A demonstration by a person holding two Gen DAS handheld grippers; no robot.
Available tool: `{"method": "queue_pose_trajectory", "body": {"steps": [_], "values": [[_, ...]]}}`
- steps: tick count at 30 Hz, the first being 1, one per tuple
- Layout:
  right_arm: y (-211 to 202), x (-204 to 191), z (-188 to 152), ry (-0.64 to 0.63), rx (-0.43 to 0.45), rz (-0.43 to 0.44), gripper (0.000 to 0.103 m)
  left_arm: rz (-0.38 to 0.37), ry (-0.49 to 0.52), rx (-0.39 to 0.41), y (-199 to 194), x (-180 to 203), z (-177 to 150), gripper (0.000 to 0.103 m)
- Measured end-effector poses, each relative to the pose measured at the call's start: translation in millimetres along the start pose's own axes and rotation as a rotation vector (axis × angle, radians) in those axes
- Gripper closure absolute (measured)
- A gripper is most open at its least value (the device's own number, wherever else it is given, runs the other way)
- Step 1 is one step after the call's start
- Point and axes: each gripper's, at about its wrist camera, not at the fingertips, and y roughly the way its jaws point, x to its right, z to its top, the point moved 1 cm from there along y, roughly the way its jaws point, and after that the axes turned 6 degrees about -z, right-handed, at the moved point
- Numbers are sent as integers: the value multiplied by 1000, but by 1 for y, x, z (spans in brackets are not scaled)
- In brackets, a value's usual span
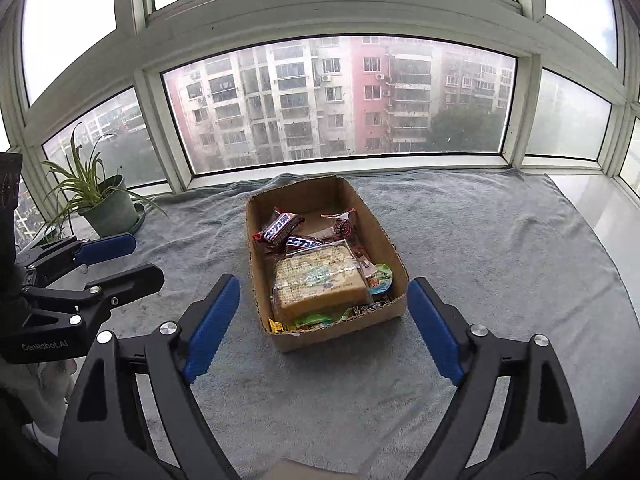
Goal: Organize snacks
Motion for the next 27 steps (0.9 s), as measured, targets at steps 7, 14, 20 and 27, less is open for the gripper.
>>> {"method": "queue_pose_trajectory", "body": {"steps": [7, 14, 20, 27], "values": [[-16, -3, -11, 31, 6, -42, 14, 42, -2, 22, -18, -2, -6, 29], [-21, -7, -16, 23, -1, -46, 14, 58, -8, 31, -28, -5, -11, 29], [-24, -12, -15, 3, 7, -49, 14, 66, -12, 39, -32, -4, -10, 29], [-24, -14, -13, 0, 8, -47, 14, 69, -12, 42, -35, -2, -12, 29]]}}
